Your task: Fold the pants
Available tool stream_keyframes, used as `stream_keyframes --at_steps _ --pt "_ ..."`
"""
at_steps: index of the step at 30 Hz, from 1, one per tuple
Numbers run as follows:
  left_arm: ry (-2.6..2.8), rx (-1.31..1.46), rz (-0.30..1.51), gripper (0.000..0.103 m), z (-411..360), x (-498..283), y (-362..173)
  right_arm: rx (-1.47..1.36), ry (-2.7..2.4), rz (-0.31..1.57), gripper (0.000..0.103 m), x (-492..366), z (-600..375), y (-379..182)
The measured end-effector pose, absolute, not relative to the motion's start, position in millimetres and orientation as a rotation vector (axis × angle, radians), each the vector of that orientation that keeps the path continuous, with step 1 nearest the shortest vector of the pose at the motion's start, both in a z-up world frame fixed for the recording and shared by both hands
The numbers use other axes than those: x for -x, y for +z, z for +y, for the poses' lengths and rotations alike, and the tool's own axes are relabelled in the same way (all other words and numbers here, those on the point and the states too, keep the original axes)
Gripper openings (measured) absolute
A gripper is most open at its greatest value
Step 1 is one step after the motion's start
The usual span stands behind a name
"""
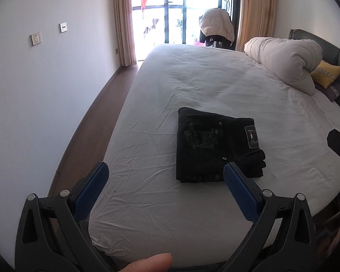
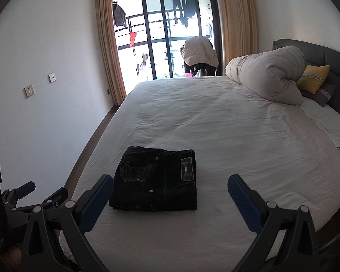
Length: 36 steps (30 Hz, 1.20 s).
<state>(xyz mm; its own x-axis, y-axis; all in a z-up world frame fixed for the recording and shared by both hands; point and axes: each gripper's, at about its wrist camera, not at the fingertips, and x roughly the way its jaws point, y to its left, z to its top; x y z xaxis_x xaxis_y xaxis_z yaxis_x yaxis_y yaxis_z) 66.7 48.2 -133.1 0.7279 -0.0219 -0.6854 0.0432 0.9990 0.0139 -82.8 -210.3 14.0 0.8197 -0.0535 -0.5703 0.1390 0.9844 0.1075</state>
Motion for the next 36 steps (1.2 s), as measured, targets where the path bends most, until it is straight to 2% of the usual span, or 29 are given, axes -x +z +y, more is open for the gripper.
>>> stream_keyframes --at_steps 36 --pt "-0.028 -0.032 0.784 0.103 40 -74 -145 -0.109 -0.072 0.662 0.103 78 -198 -4"
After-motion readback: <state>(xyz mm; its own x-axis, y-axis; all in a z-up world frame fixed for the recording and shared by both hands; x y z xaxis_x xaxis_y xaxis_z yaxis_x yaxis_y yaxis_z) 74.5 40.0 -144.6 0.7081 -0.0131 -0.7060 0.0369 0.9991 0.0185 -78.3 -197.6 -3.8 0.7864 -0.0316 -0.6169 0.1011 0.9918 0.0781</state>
